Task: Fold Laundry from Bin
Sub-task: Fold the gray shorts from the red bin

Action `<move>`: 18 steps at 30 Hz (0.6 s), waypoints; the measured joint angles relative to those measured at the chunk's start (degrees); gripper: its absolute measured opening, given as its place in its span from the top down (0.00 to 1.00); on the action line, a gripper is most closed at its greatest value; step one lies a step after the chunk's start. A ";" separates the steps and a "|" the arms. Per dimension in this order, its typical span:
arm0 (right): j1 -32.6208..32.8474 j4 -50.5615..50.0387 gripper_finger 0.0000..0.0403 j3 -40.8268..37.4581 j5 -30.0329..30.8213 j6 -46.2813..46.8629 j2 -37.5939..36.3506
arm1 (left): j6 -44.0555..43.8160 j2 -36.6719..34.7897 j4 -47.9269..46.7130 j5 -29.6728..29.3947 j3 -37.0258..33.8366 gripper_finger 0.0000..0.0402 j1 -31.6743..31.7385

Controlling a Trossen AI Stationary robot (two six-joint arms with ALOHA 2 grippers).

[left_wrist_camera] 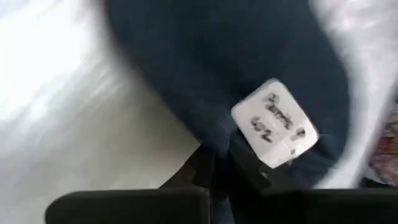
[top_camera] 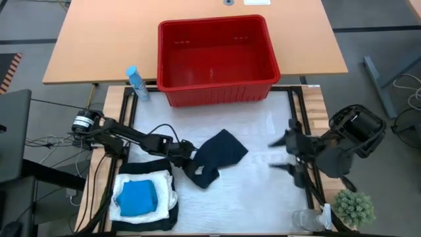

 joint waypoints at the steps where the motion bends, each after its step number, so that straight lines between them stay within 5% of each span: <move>1: -1.11 0.28 0.28 -0.28 2.72 0.04 0.04 | 0.78 -0.72 0.04 -0.10 0.97 0.98 0.02; 8: -12.86 0.03 0.28 -4.77 2.55 -5.02 -0.07 | 13.06 -3.36 -19.37 -0.31 13.30 0.99 0.57; 18: -31.89 13.83 0.28 -18.87 -22.38 -32.99 -0.09 | 33.08 -3.25 -49.72 -7.47 33.85 1.00 0.61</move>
